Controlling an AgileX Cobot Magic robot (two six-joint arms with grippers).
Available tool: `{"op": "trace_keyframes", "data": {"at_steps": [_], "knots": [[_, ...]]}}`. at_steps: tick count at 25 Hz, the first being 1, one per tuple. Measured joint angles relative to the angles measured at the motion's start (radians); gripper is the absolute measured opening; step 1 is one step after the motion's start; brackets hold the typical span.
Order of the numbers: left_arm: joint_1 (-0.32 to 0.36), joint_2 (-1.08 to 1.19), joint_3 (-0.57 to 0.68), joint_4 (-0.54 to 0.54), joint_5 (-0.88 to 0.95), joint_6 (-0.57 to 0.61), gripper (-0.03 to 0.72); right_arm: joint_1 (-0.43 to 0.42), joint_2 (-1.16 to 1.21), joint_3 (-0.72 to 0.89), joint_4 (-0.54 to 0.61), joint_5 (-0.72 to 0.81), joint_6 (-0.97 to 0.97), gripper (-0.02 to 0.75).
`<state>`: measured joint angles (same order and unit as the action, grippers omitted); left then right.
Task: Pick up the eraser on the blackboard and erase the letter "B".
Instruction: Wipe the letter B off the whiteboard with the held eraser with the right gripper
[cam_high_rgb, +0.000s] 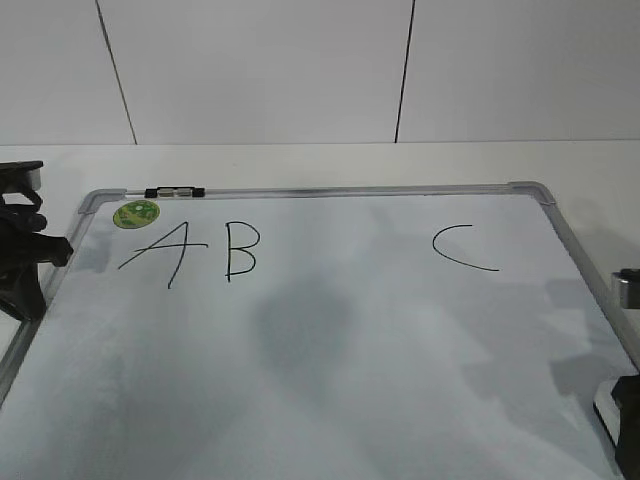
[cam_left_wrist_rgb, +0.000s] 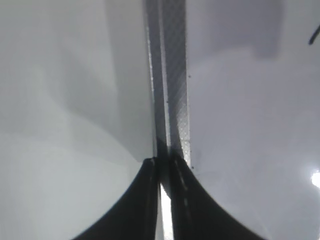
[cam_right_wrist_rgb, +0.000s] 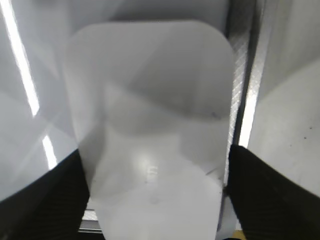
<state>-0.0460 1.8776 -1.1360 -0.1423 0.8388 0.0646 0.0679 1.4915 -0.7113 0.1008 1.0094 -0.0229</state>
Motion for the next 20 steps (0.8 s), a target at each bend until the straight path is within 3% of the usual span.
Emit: {"op": "trace_keyframes", "data": {"at_steps": [9, 12, 20], "knots": [[0.0, 0.0, 0.0, 0.0, 0.0, 0.001, 0.029, 0.0, 0.014, 0.0, 0.0, -0.002, 0.0, 0.647], [0.0, 0.0, 0.0, 0.0, 0.0, 0.001, 0.029, 0.0, 0.014, 0.0, 0.002, -0.002, 0.0, 0.58], [0.0, 0.0, 0.0, 0.0, 0.0, 0.002, 0.029, 0.0, 0.014, -0.002, 0.002, -0.01, 0.0, 0.563]]}}
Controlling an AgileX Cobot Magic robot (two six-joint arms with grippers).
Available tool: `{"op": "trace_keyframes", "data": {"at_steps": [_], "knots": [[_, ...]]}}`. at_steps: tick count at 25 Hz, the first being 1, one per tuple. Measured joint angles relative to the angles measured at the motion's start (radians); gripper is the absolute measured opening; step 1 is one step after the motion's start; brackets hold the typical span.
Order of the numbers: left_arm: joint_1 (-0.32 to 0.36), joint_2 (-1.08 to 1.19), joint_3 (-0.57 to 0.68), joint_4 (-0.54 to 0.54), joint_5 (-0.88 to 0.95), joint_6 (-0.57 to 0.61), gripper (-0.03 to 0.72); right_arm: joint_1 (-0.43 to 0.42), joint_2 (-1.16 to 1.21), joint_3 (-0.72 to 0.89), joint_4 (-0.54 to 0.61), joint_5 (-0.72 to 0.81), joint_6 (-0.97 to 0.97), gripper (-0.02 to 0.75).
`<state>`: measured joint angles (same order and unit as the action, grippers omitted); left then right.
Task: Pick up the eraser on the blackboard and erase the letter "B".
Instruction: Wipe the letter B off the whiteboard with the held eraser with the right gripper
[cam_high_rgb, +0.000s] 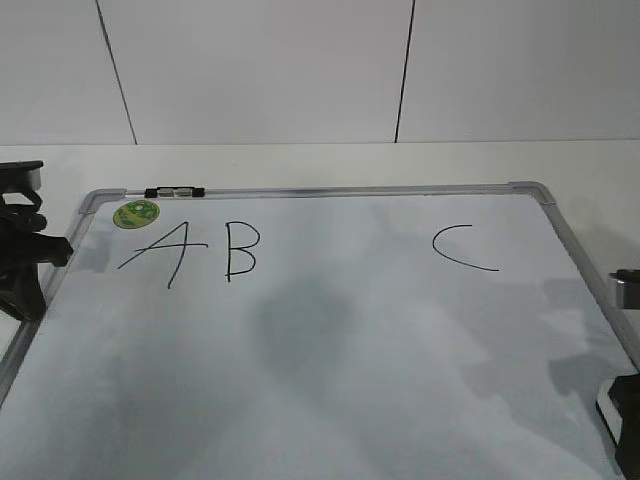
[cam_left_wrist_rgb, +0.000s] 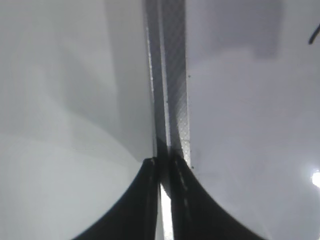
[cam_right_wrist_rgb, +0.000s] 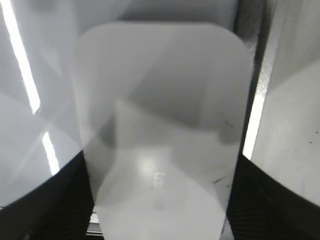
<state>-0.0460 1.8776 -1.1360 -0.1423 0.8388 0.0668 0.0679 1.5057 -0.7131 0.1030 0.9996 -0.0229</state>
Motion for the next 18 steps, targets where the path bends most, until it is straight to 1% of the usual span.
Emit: {"op": "trace_keyframes", "data": {"at_steps": [6, 13, 15, 18], "knots": [[0.0, 0.0, 0.0, 0.0, 0.0, 0.0, 0.029, 0.0, 0.008, -0.03, 0.002, 0.013, 0.0, 0.563], [0.0, 0.0, 0.0, 0.0, 0.0, 0.0, 0.029, 0.0, 0.008, -0.195, 0.006, 0.162, 0.002, 0.562], [0.0, 0.0, 0.0, 0.0, 0.0, 0.0, 0.029, 0.007, 0.008, -0.219, 0.006, 0.176, 0.002, 0.562], [0.0, 0.0, 0.0, 0.0, 0.0, 0.002, 0.029, 0.063, 0.014, -0.302, 0.006, 0.198, 0.014, 0.562]]}}
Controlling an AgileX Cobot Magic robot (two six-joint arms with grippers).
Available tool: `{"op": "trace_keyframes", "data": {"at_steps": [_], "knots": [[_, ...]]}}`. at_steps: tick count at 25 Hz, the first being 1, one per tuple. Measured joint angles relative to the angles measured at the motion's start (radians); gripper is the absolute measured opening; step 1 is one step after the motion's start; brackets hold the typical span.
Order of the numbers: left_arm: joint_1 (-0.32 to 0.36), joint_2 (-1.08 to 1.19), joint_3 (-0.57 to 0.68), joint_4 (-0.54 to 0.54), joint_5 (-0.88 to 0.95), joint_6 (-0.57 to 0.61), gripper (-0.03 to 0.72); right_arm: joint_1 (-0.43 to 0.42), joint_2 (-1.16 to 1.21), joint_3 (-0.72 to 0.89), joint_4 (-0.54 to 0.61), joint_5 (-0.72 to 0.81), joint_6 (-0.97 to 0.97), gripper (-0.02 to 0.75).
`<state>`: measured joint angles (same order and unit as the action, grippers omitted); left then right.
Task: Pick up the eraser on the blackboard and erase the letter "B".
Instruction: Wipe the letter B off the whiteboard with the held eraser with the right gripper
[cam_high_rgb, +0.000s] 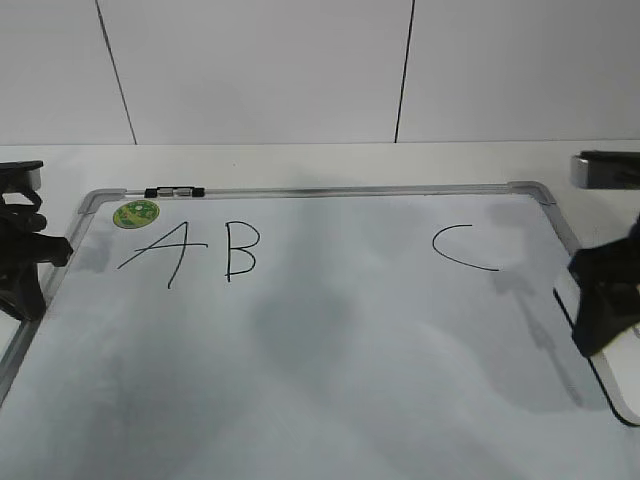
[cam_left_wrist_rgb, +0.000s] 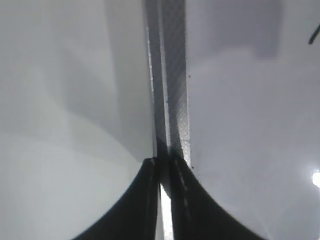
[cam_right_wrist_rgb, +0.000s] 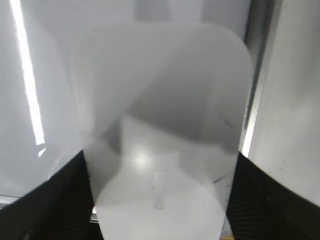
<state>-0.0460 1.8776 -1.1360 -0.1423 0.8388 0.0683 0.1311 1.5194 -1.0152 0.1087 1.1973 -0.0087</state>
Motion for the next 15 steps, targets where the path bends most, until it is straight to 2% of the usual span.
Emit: {"op": "trace_keyframes", "data": {"at_steps": [7, 15], "knots": [[0.0, 0.0, 0.0, 0.0, 0.0, 0.0, 0.029, 0.152, 0.139, -0.231, 0.002, 0.015, 0.053, 0.562], [0.0, 0.0, 0.0, 0.0, 0.0, 0.0, 0.029, 0.299, 0.409, -0.623, -0.006, 0.021, 0.083, 0.562]]}}
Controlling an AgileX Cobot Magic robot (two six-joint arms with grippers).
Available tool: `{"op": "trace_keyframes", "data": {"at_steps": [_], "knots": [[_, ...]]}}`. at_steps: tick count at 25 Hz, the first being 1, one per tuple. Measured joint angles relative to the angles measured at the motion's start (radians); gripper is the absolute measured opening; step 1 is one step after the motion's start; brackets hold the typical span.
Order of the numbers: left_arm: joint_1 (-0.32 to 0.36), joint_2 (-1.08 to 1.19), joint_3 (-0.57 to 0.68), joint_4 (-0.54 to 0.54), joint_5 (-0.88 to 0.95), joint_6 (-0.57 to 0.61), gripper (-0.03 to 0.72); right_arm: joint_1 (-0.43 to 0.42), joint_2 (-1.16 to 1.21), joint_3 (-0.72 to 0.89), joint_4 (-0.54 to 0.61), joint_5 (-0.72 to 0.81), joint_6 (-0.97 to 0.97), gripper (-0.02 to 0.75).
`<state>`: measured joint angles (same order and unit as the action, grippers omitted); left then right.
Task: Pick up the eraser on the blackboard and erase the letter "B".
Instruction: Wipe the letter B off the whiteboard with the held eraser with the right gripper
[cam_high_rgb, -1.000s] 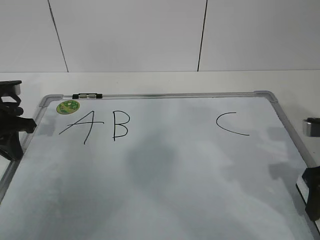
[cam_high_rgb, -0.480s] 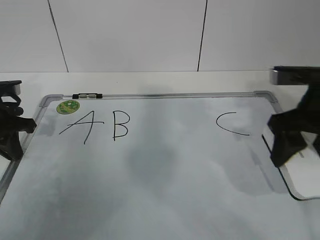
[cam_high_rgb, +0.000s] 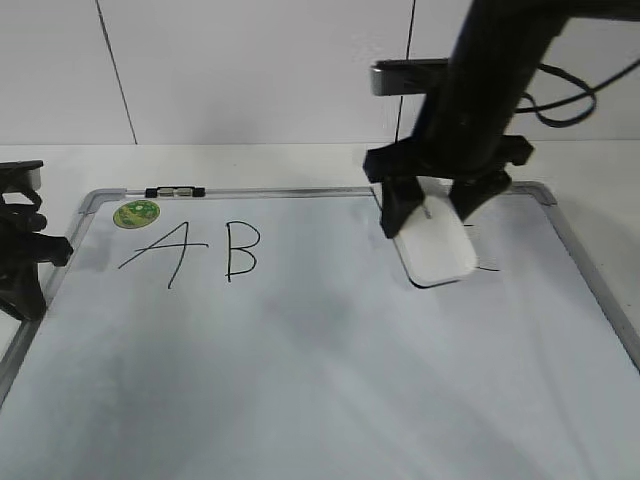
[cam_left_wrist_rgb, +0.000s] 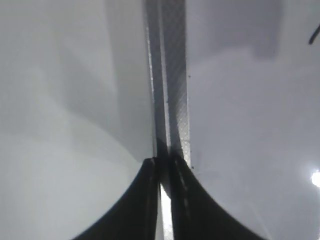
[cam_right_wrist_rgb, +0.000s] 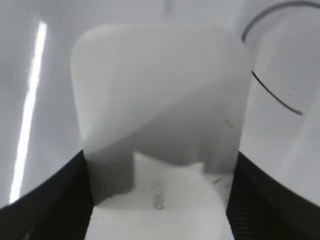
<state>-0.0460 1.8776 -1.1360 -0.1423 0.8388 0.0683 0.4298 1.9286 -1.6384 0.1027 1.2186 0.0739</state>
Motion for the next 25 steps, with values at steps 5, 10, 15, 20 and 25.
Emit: {"op": "trace_keyframes", "data": {"at_steps": [5, 10, 15, 20, 25], "knots": [[0.0, 0.0, 0.0, 0.0, 0.0, 0.0, 0.029, 0.058, 0.151, -0.211, 0.0, 0.002, 0.004, 0.562], [0.0, 0.0, 0.0, -0.002, 0.0, 0.0, 0.029, 0.113, 0.296, -0.407, -0.005, 0.005, 0.004, 0.562], [0.0, 0.0, 0.0, -0.004, 0.0, 0.0, 0.029, 0.158, 0.387, -0.526, -0.015, 0.009, 0.002, 0.561], [0.0, 0.0, 0.0, -0.004, 0.0, 0.0, 0.029, 0.167, 0.437, -0.539, -0.023, 0.01, -0.008, 0.562], [0.0, 0.0, 0.0, -0.004, 0.002, 0.0, 0.032, 0.172, 0.457, -0.545, -0.032, 0.013, -0.022, 0.561]]}}
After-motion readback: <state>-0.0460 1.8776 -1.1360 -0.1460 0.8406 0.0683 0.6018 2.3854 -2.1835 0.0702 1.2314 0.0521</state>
